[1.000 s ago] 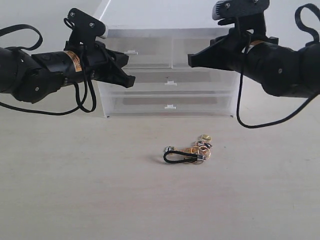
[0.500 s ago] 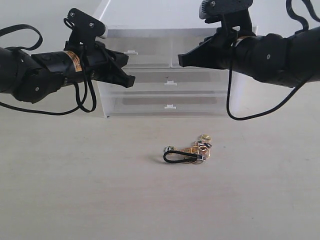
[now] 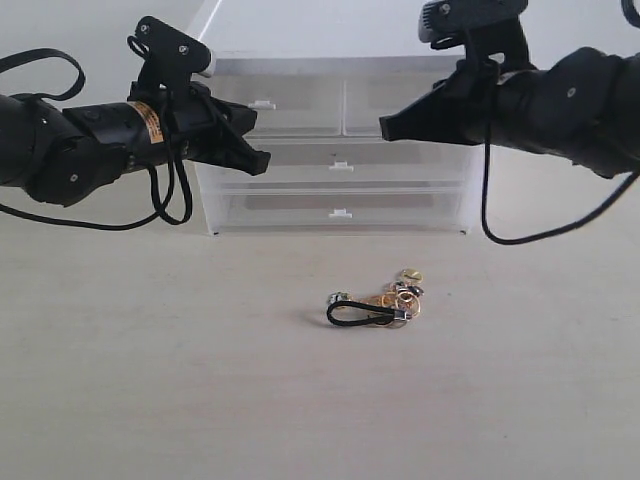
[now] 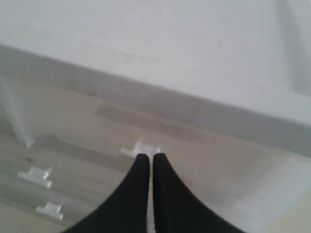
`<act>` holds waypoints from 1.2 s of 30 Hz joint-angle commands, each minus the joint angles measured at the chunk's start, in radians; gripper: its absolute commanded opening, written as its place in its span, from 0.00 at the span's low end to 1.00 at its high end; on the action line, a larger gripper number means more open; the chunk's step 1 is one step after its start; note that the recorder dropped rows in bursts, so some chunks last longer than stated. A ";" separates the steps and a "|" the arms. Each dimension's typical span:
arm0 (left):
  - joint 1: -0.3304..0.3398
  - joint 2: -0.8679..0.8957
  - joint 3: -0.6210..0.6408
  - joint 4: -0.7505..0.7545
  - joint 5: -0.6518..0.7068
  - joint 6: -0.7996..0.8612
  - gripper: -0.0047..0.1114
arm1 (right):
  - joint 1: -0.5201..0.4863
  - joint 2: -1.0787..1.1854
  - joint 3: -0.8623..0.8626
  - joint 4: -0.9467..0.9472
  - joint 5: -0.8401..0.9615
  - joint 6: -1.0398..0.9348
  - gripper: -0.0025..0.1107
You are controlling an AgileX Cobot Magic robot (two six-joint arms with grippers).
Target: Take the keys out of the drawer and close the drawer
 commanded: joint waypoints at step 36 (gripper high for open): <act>-0.147 -0.818 0.803 0.096 -0.039 -0.190 0.08 | 0.004 -1.115 0.745 0.072 0.309 0.108 0.02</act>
